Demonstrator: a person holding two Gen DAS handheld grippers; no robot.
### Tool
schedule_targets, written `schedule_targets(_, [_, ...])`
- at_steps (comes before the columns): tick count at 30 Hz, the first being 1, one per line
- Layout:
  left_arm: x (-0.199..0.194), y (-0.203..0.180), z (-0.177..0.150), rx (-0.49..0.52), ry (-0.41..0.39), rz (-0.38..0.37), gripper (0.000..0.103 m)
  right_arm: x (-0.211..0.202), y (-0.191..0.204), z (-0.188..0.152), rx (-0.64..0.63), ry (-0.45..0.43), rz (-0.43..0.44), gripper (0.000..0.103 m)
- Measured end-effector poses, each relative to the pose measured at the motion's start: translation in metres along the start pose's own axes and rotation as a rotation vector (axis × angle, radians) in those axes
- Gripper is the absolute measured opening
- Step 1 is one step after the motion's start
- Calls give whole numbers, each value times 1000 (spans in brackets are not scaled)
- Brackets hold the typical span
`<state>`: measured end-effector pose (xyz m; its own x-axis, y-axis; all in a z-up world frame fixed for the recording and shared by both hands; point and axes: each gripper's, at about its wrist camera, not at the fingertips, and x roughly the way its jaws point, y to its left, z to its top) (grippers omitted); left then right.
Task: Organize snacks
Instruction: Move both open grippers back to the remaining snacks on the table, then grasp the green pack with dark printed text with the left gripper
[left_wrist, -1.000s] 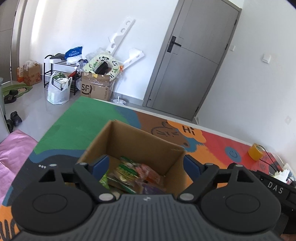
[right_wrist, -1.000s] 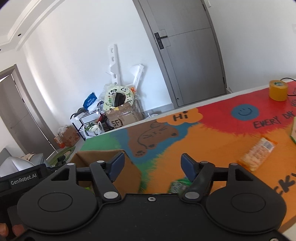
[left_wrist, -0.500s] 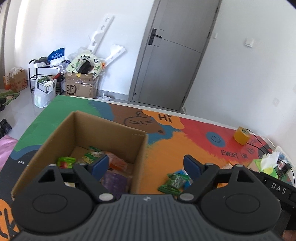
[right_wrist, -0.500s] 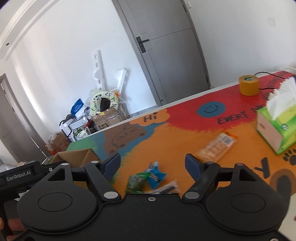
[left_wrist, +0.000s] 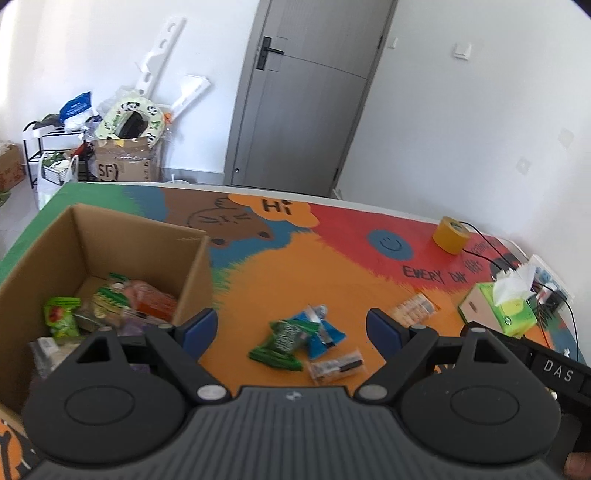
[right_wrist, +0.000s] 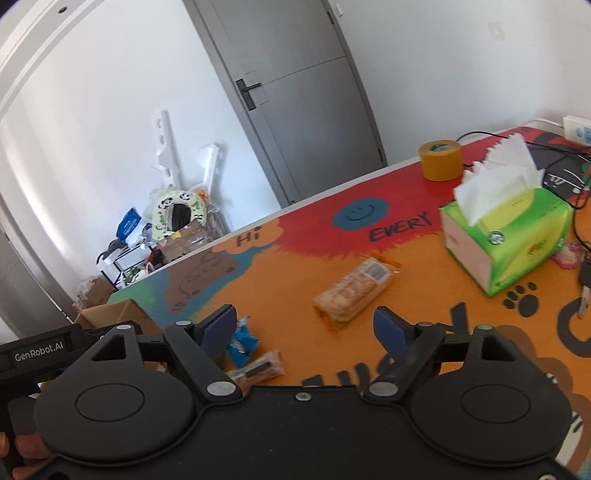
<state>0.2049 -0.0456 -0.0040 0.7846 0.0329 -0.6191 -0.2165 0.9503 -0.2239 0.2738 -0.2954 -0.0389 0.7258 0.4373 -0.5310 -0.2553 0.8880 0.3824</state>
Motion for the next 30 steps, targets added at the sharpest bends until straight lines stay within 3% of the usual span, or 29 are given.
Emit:
schedule_targets(9, [19,-19,-5,30,22,-15,87,5,-26,-3,30,11,-12,81])
schedule_targets(21, [59,-25,-9,46,55,37,83,38,-44,-9,71,61,8,81])
schedule_targets(26, [78,-20,-13,73,95,76,66,52,-47,-9,82,76,7,81])
schedule_targets(30, [90,-15,-17,70,119,96,62,62,-48,-8,92,92,12,81])
